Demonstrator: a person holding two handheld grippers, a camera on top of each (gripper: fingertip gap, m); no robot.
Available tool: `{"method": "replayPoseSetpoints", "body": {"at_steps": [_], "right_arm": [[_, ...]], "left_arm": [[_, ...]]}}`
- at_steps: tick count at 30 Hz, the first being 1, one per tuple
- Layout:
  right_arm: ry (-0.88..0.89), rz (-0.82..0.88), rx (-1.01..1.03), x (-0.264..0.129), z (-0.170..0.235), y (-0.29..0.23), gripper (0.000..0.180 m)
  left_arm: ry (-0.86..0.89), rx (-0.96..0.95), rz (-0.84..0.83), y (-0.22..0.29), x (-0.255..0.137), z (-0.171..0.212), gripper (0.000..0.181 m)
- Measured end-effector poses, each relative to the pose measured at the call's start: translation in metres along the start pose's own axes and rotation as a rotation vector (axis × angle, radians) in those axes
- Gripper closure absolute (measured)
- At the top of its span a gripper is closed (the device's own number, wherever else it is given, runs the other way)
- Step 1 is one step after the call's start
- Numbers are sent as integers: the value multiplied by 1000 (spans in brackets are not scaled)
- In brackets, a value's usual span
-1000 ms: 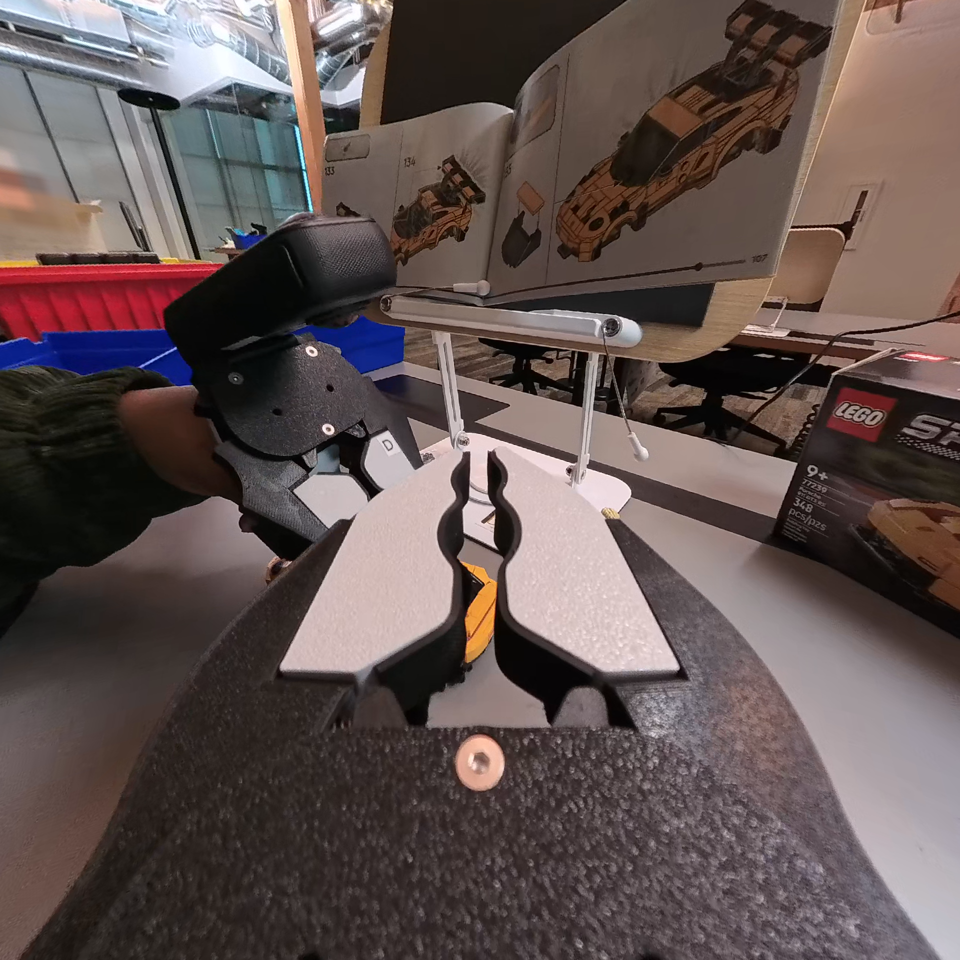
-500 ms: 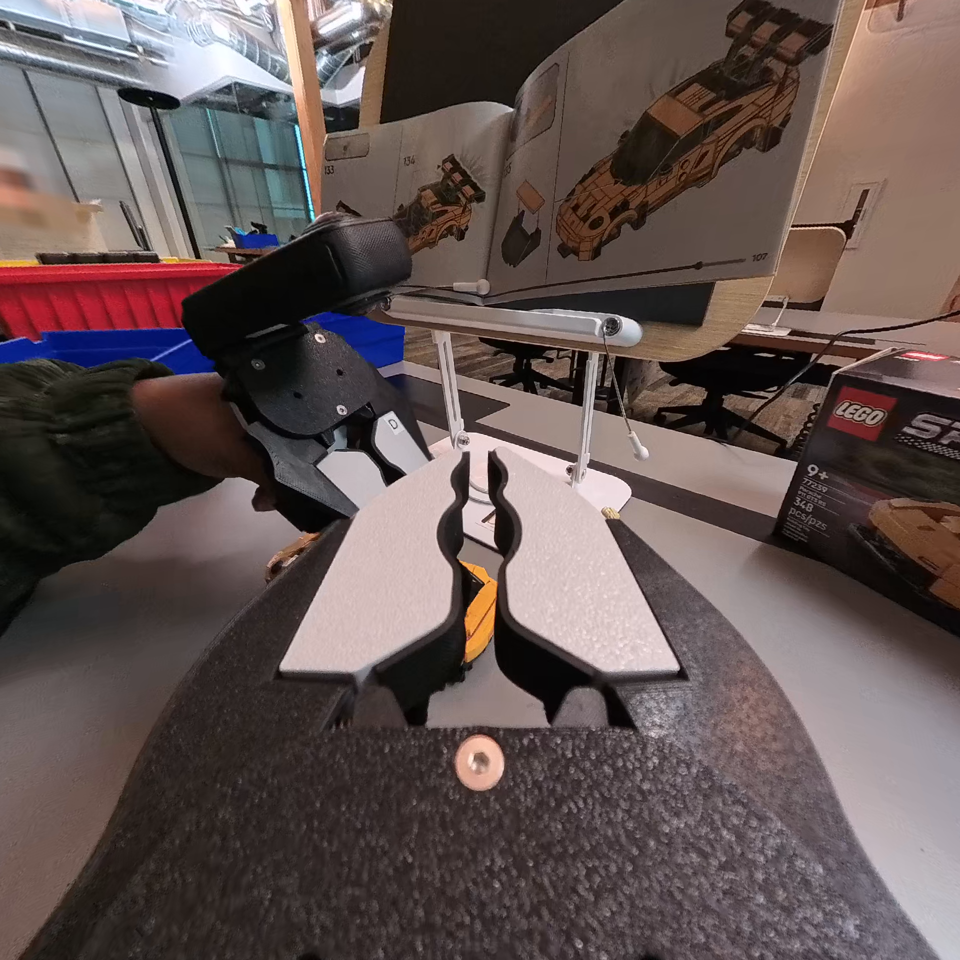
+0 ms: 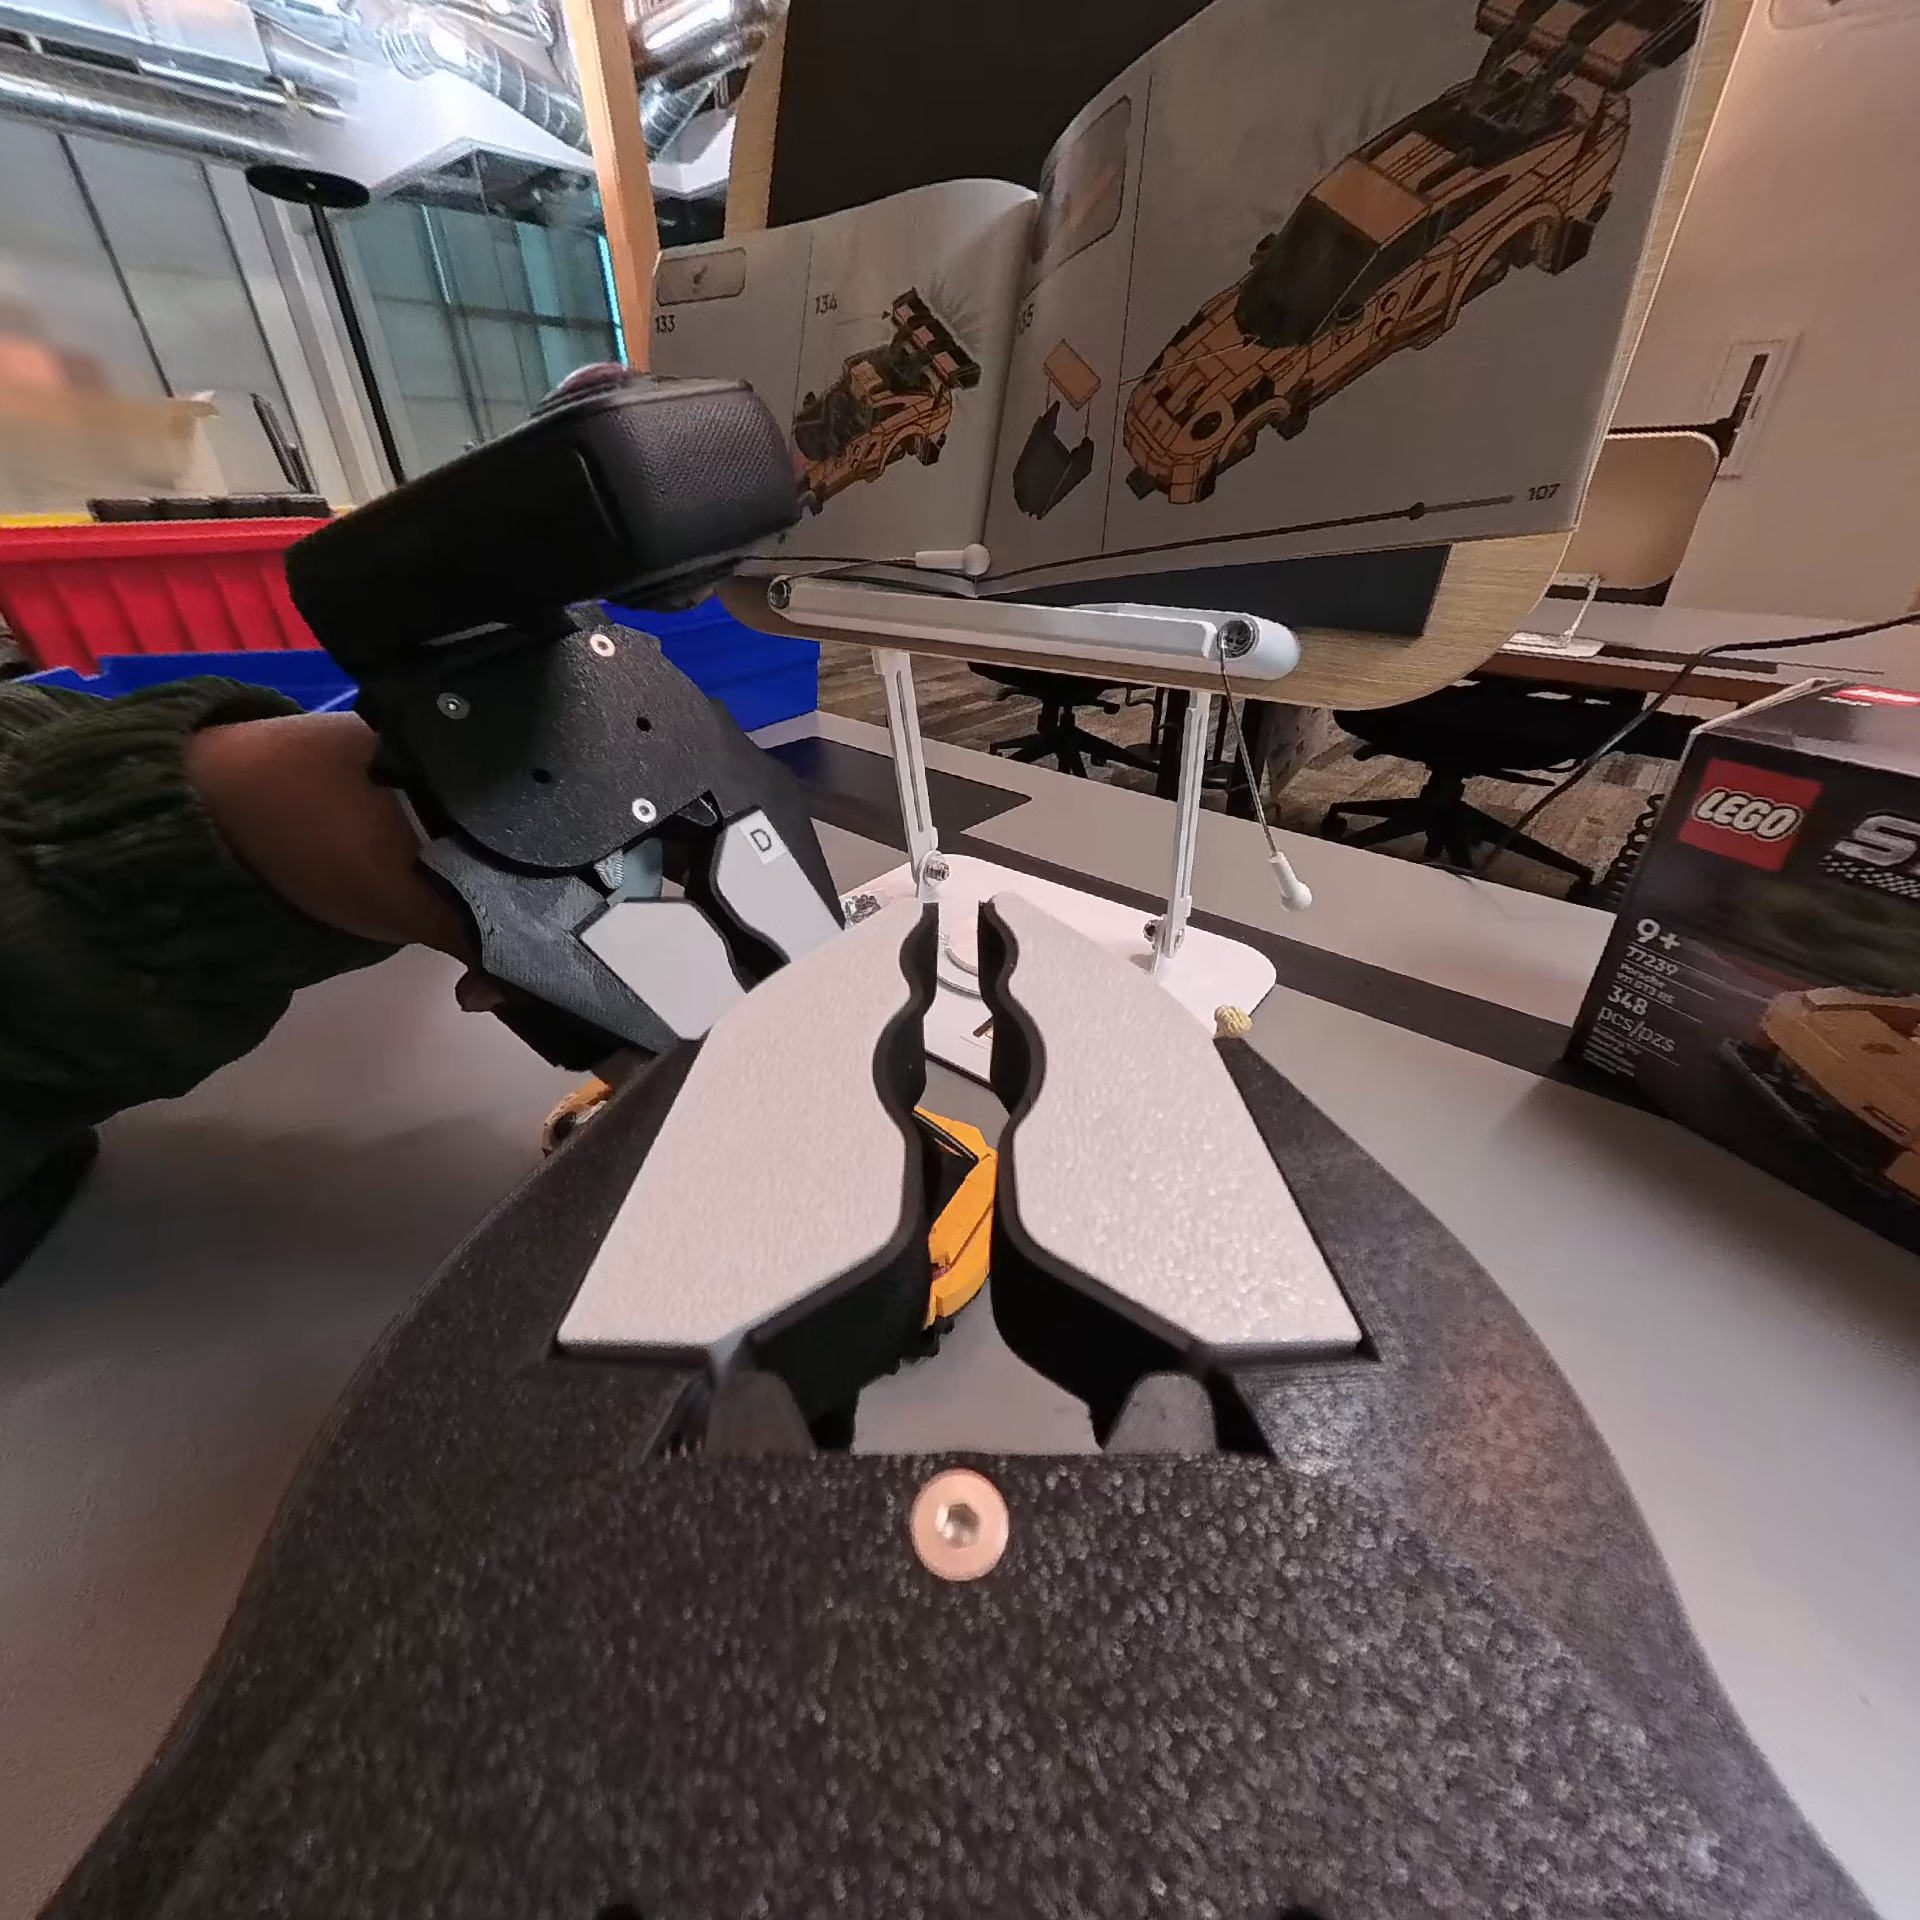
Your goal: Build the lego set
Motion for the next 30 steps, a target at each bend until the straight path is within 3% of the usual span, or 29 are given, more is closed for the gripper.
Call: {"method": "replayPoseSetpoints", "body": {"at_steps": [3,7,13,19,23,30], "right_arm": [[0,0,1,0,0,0,173],[1,6,0,-1,-1,2,172],[-11,13,-11,-1,1,4,172],[-64,5,-44,0,5,3,168],[-144,-21,-48,2,19,-1,163],[-237,-32,-67,1,34,0,161]], "left_arm": [[22,-6,-24,-3,-5,-3,180],[75,-16,-36,-8,-21,-8,149],[125,-56,-70,-10,-46,-5,136],[77,-154,-104,-1,-54,42,124],[58,-218,-122,2,-53,77,107],[33,-172,-79,9,-41,88,93]]}}
Point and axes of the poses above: each gripper's, where its closed fingertips meet, x out along the fingers, z out of its underside, y = z × x across the jaws, the point moved 3 cm from there along -x, back along the fingers, and after that the axes turned 13 degrees about y, right-handed, at the moved point
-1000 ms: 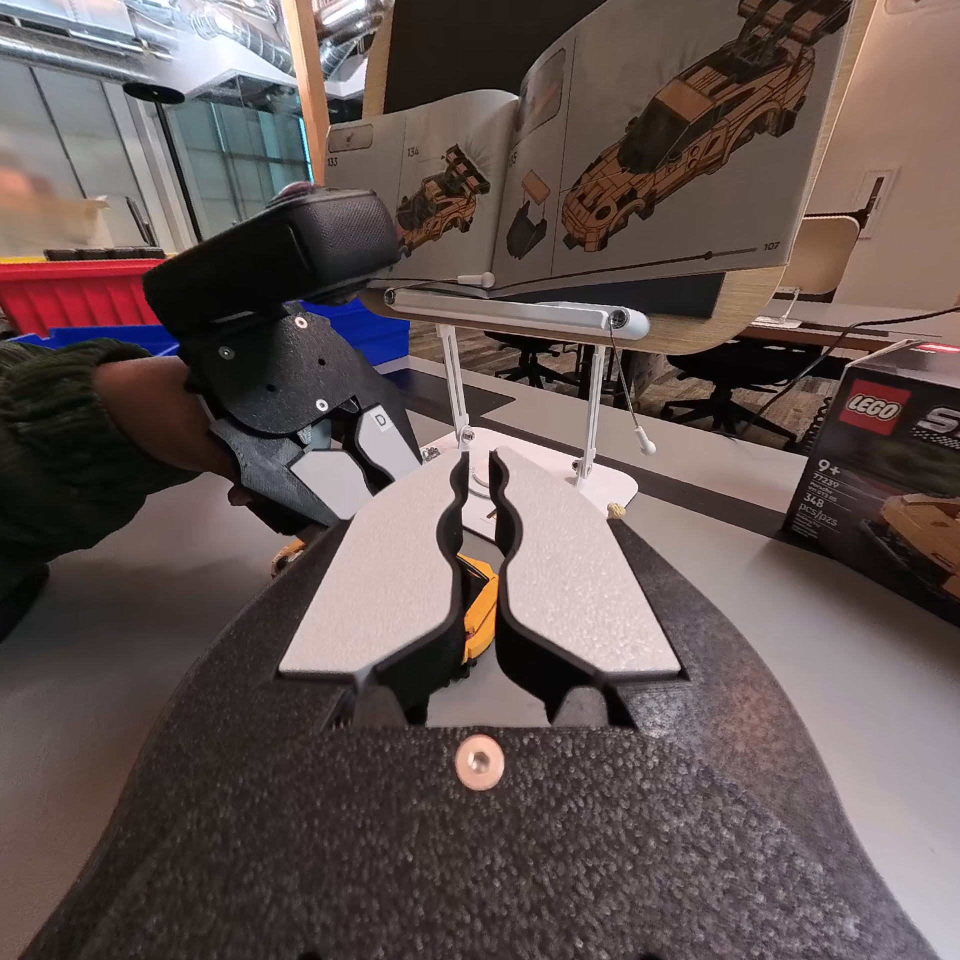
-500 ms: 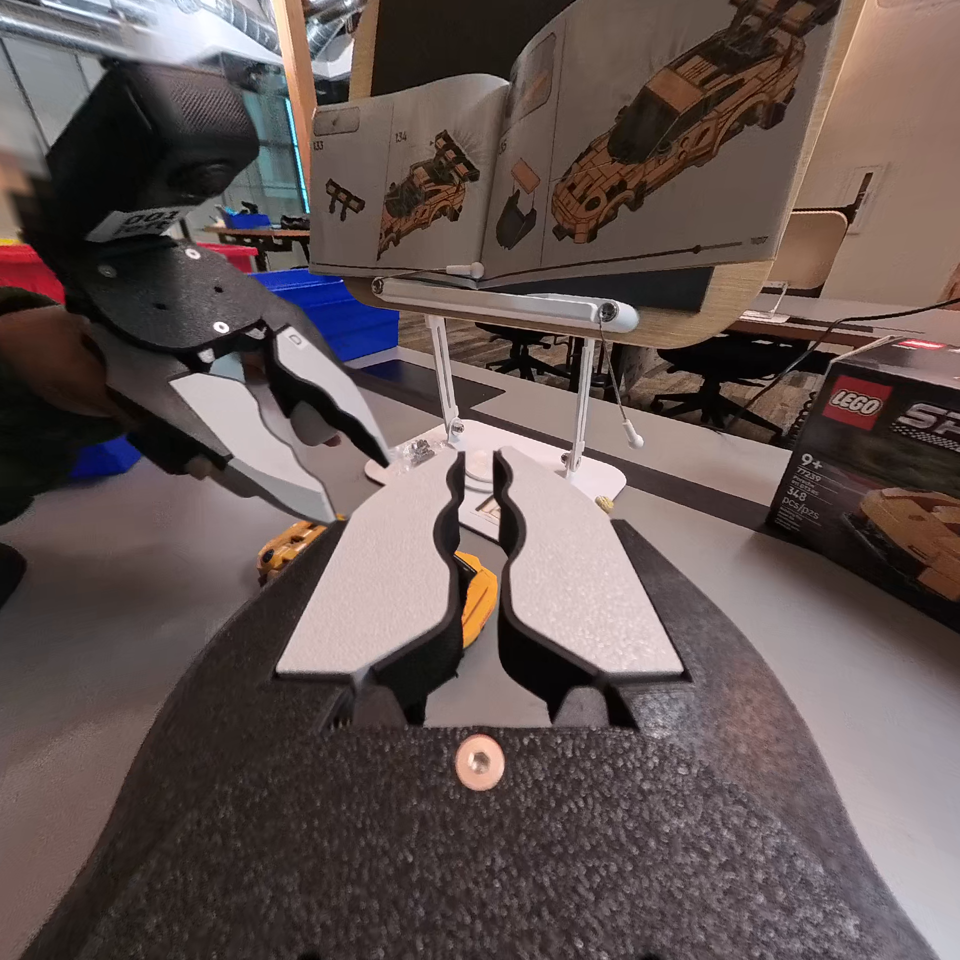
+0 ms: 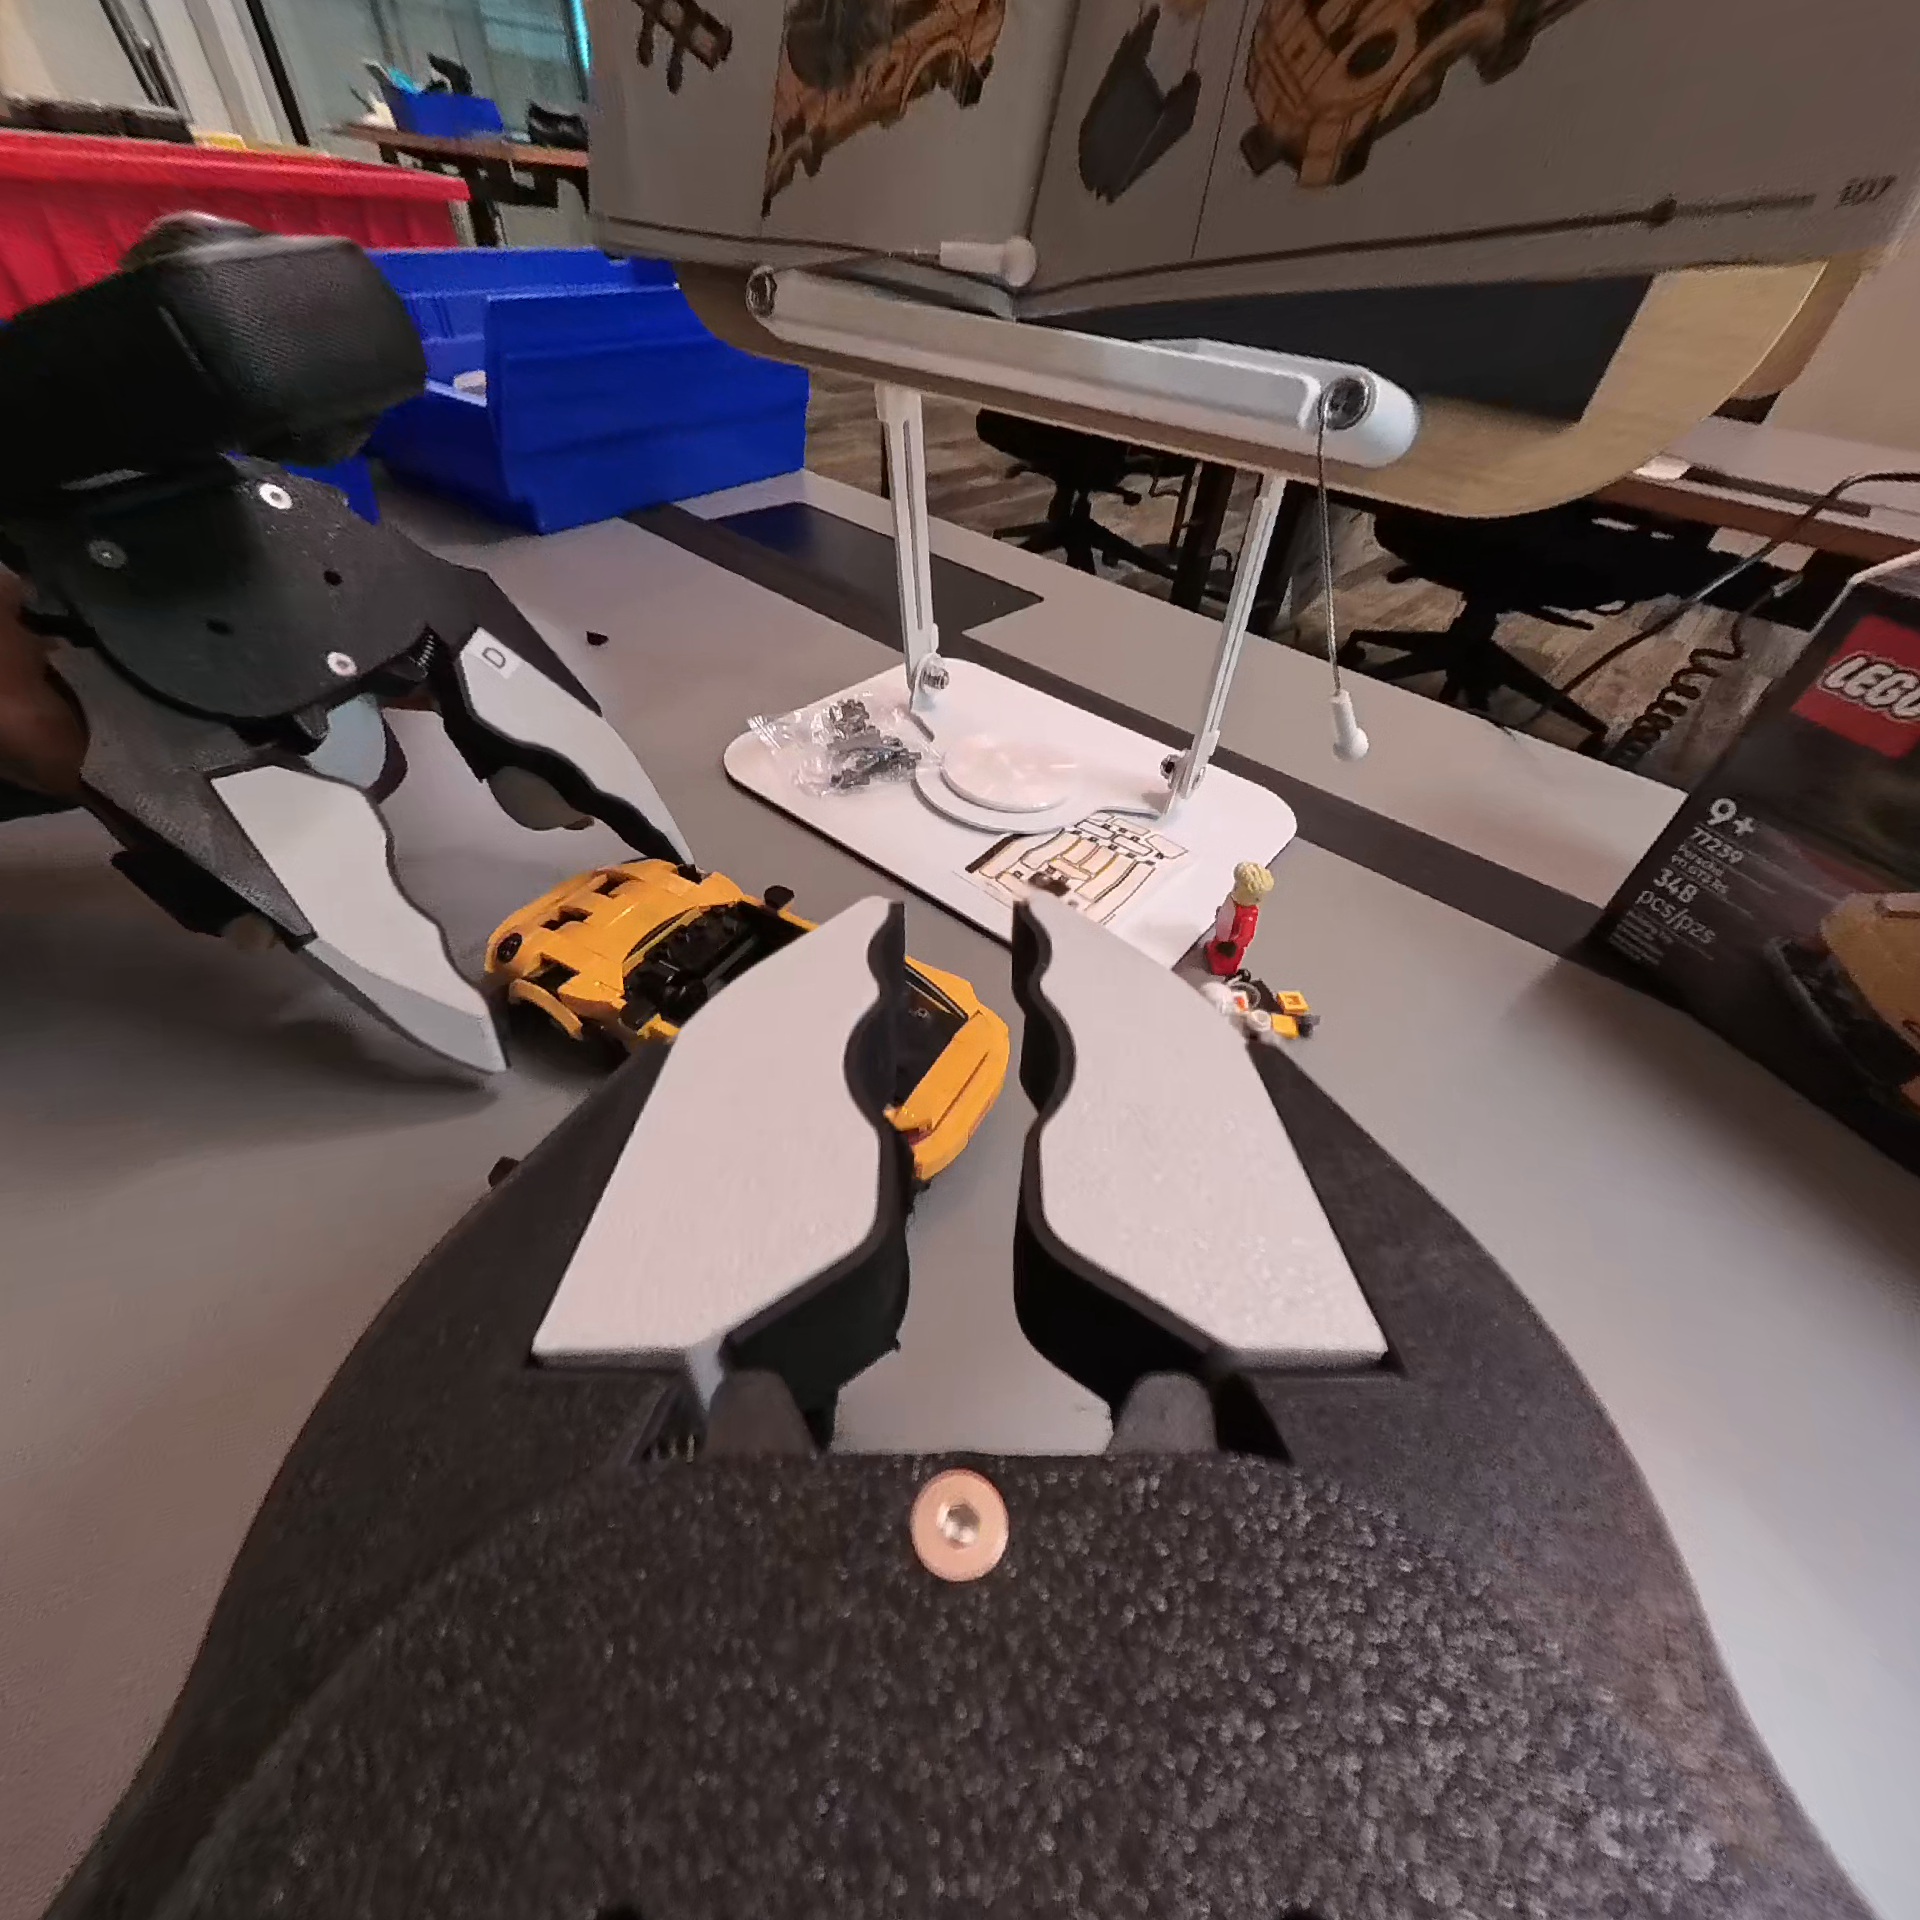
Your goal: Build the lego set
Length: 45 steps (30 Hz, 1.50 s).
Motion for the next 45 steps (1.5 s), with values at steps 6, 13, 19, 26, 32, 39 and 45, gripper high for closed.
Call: {"method": "replayPoseSetpoints", "body": {"at_steps": [6,13,19,26,32,39,45], "right_arm": [[-223,-112,-29,0,24,-20,158],[-560,-370,-76,-17,59,-74,152],[-689,-445,-127,-24,75,-96,143],[-726,-440,-171,-29,78,-97,158],[-589,-359,-119,-32,50,-88,158],[-398,-153,-182,-31,11,-76,158],[-356,-114,-225,-32,8,-80,158]], "left_arm": [[-13,86,-38,-6,0,4,99],[18,135,26,-10,-4,9,105],[50,199,132,-12,-13,16,105],[116,170,163,-13,-19,15,105],[288,76,125,-4,-48,-23,130],[470,-144,269,52,-34,-71,149],[504,-393,315,66,-19,-81,146]]}}
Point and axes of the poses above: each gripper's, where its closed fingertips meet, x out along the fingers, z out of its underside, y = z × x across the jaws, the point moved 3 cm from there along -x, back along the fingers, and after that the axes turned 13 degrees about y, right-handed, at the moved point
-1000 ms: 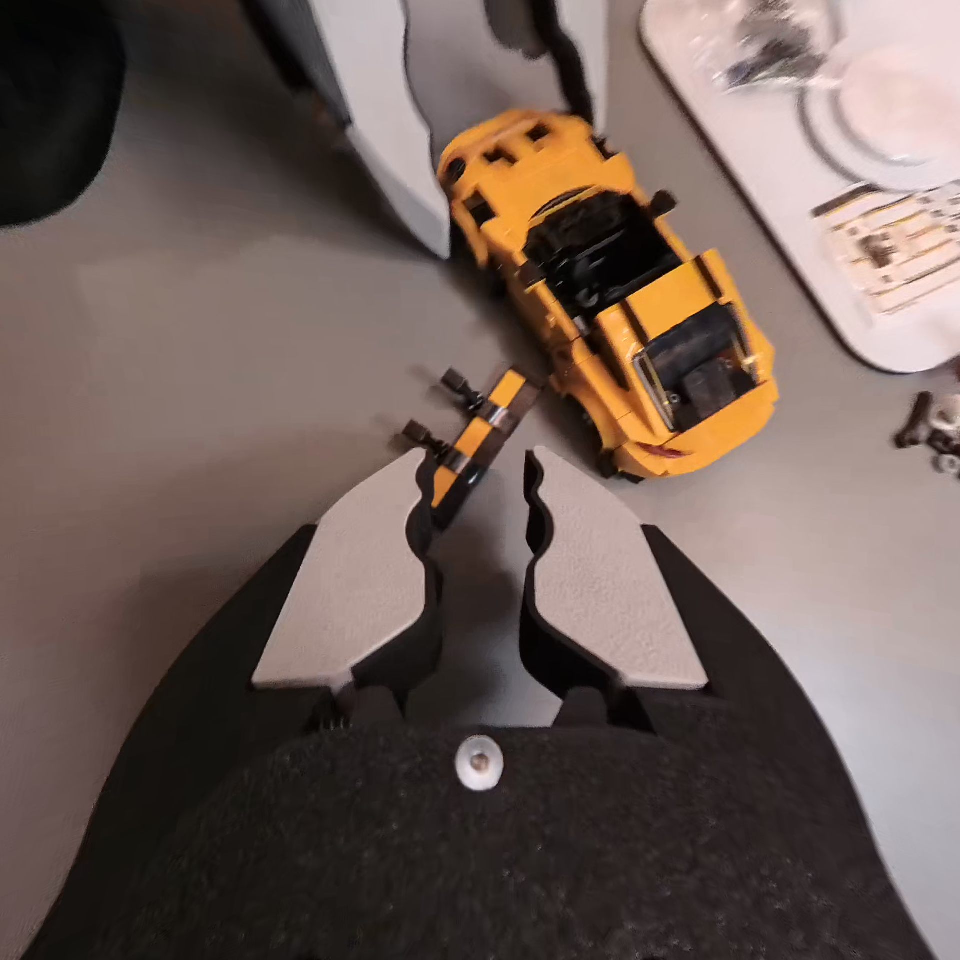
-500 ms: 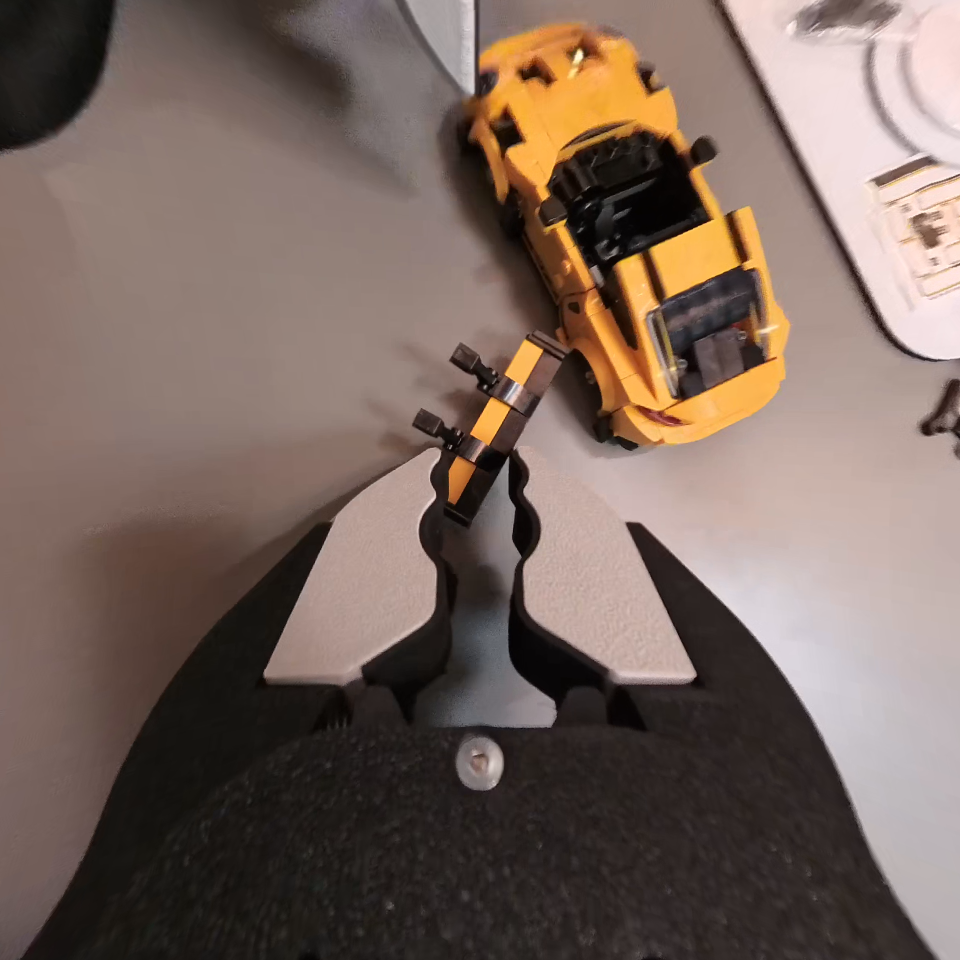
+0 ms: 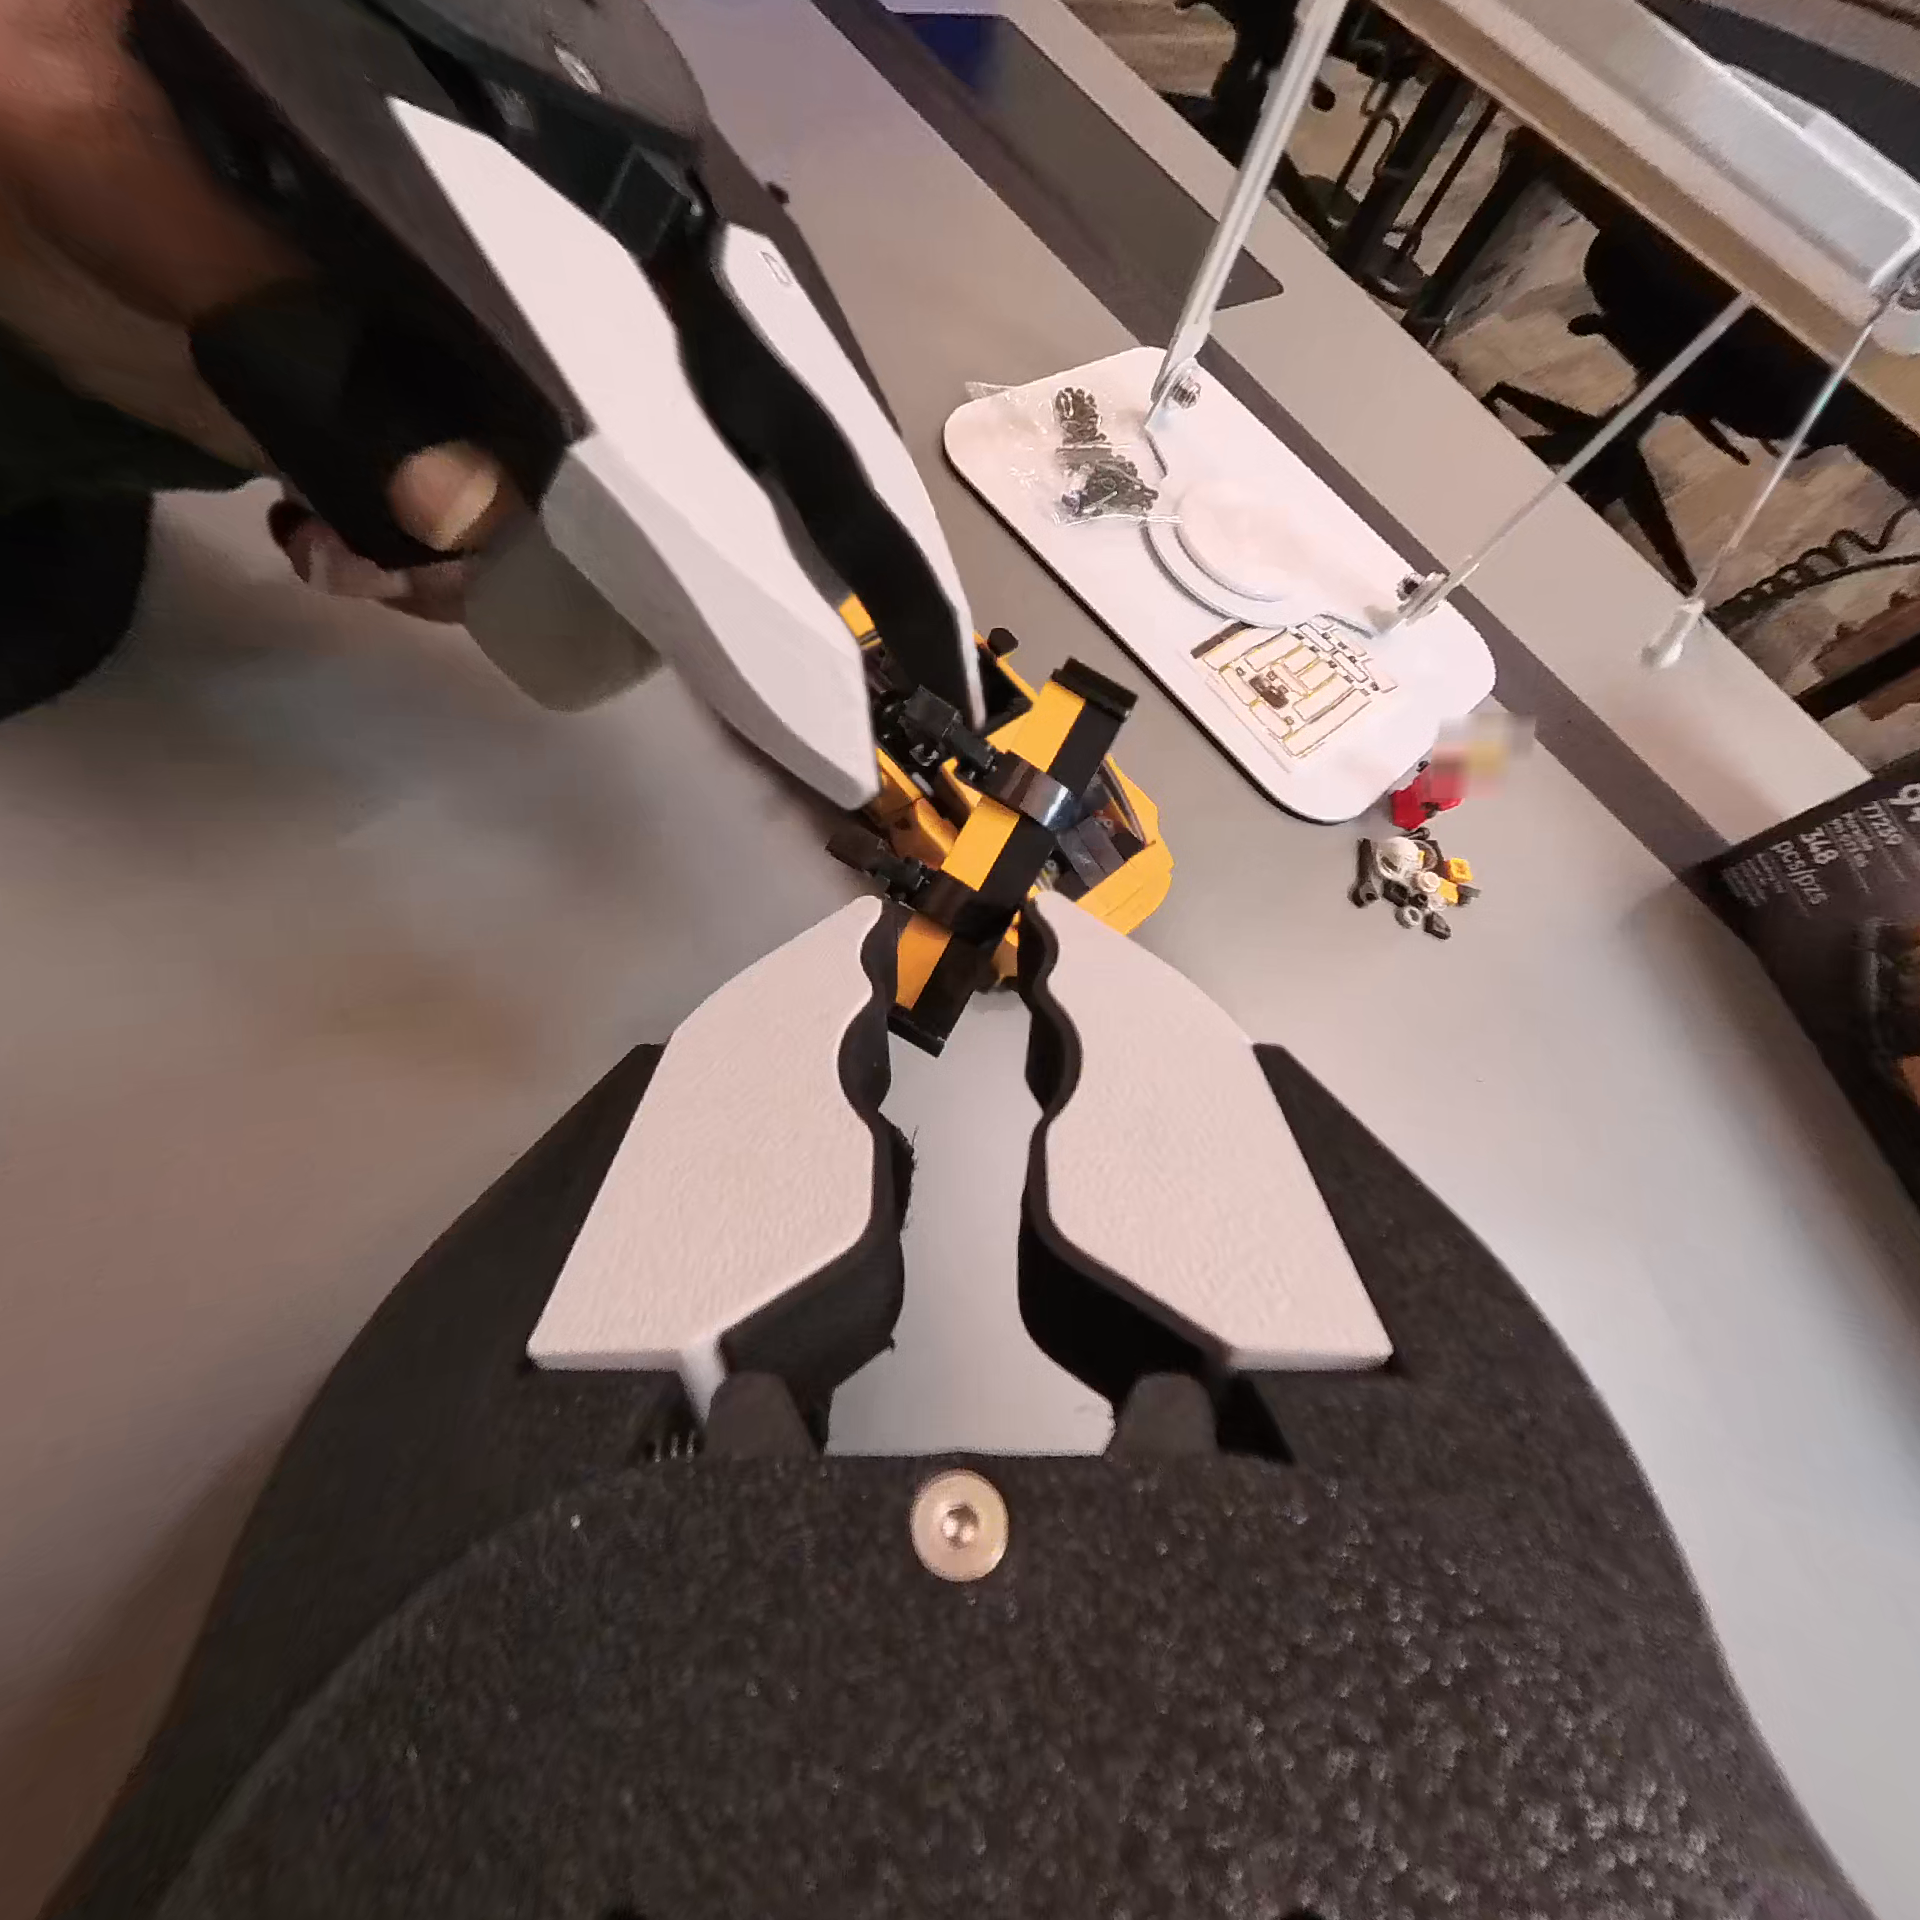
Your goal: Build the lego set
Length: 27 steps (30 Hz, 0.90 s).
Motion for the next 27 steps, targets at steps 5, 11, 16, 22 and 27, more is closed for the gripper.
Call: {"method": "replayPoseSetpoints", "body": {"at_steps": [5,11,16,22,27], "right_arm": [[17,5,-47,3,-2,-7,158],[47,28,-48,6,-4,-5,160],[104,-31,30,7,-7,-9,155],[196,-285,214,-3,-21,-13,147],[176,-513,313,1,-22,-24,156]], "left_arm": [[16,-55,-31,-3,2,1,158],[-15,-107,-57,-9,-2,5,166],[-17,-28,-6,-6,-6,1,168],[-19,201,126,11,-16,-5,168],[-11,343,180,24,-20,-6,168]]}}
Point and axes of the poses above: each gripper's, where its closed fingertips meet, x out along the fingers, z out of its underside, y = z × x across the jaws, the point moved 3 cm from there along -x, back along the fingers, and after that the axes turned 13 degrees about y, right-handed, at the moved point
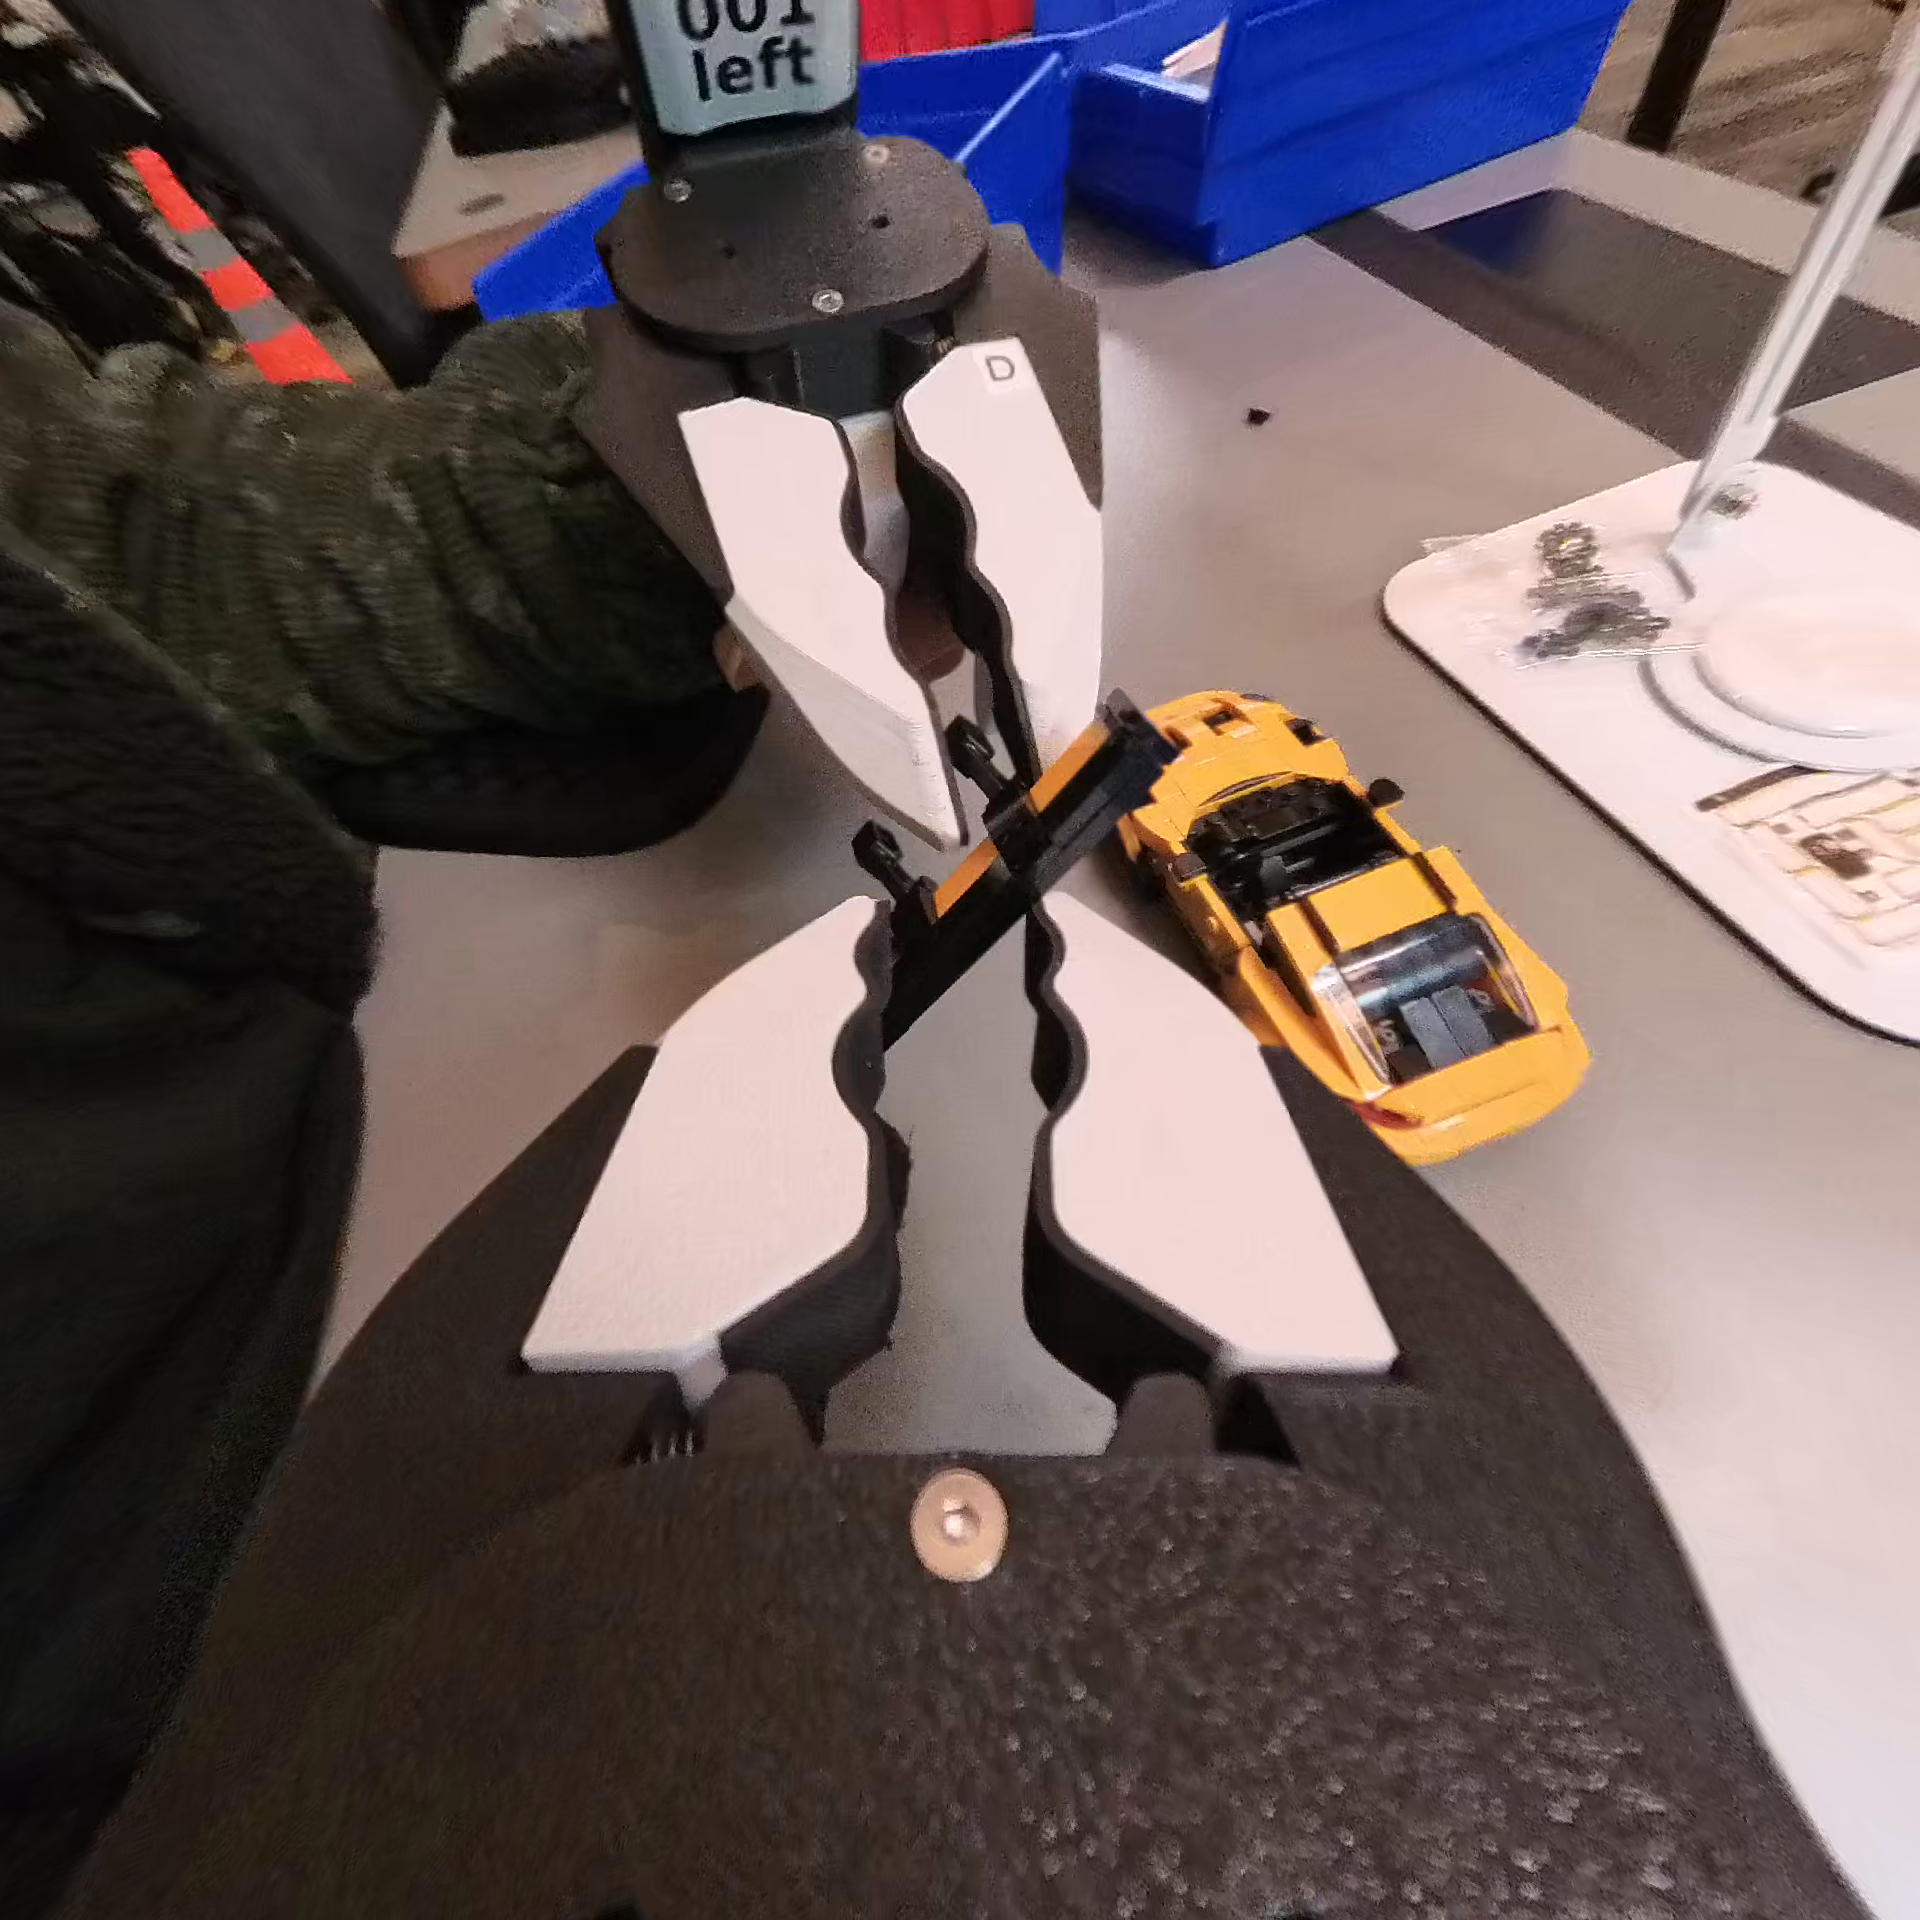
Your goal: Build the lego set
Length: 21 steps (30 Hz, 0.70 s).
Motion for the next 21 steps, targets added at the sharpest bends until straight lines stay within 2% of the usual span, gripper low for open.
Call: {"method": "replayPoseSetpoints", "body": {"at_steps": [7,9,14,21], "right_arm": [[110,-35,127,6,2,10,169],[123,-17,142,4,2,15,170],[158,16,146,3,1,21,170],[185,101,111,2,1,28,170]], "left_arm": [[26,49,-65,-10,-6,-3,166],[41,67,-84,-13,-7,-4,161],[40,88,-105,-14,-6,-4,163],[75,4,-171,-19,-2,-8,171]]}}
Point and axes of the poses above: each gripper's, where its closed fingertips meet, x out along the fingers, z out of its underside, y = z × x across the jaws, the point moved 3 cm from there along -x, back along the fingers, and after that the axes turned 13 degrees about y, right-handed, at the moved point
